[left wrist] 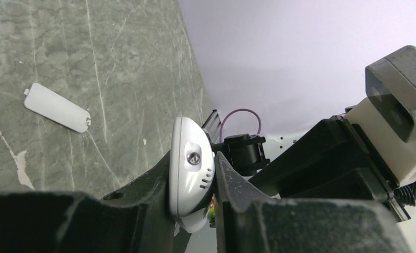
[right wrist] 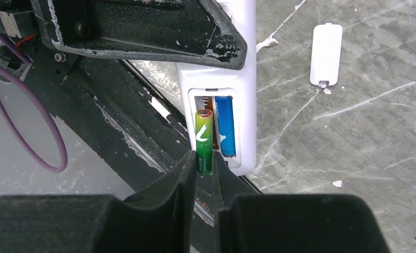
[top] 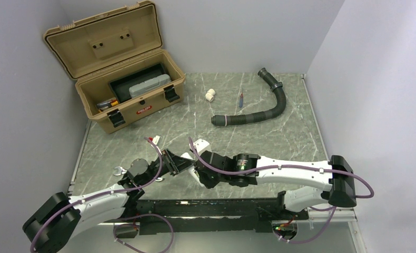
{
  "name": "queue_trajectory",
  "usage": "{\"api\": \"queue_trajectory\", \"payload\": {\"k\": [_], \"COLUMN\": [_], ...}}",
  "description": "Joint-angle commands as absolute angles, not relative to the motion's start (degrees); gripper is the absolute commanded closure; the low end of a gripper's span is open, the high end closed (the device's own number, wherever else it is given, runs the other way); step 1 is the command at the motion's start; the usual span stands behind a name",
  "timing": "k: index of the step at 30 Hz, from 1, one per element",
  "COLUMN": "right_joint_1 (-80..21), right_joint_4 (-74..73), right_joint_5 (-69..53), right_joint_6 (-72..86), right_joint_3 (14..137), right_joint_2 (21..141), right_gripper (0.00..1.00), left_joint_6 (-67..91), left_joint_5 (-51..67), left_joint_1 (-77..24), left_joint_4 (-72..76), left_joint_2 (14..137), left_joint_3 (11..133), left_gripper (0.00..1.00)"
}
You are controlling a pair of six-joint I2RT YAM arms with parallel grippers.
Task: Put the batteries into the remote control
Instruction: Load the battery into the remote control.
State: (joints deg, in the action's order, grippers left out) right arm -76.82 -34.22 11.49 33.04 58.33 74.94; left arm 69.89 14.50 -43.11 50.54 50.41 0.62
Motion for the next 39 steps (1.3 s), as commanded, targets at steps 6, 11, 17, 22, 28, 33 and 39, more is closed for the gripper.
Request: {"api": "queue_trajectory", "payload": {"k": [6,11,17,22,28,33,39], "right_joint_1": [-77.0,-77.0,-77.0,-77.0,-77.0,-77.0,-77.0], "right_joint_4": [-34.8,-35.1,-34.7,-33.1,-32.5,-30.8,-20.4], "right_joint_5": [12.7,13.0,14.0,15.0,16.6,18.4,8.0], "right_joint_6": [32.9,33.0,33.0,33.0,32.7,27.8,8.8], "right_joint_3": [61.3,61.2,61.1,60.6,60.5,59.1,49.7], "right_joint_2": [75.2,74.7,73.9,72.3,70.7,65.9,55.9], "right_gripper": [0.71,0.68,0.63,0.6,0.57,0.53,0.54], "left_joint_6": [69.7,69.7,69.9,70.3,71.0,71.9,74.0], "left_joint_5": [14.0,14.1,14.2,14.6,15.2,17.1,20.5], "left_joint_1": [-43.4,-43.4,-43.4,-43.4,-43.3,-43.3,-43.3], "left_joint_4": [52.8,52.8,53.2,54.2,55.4,55.8,54.1], "left_joint_2": [49.1,49.4,50.2,51.1,52.5,53.4,52.8], "left_joint_3": [2.1,2.3,2.5,2.5,2.6,3.2,4.1], "left_gripper": [1.0,1.0,1.0,1.0,1.0,1.0,1.0]}}
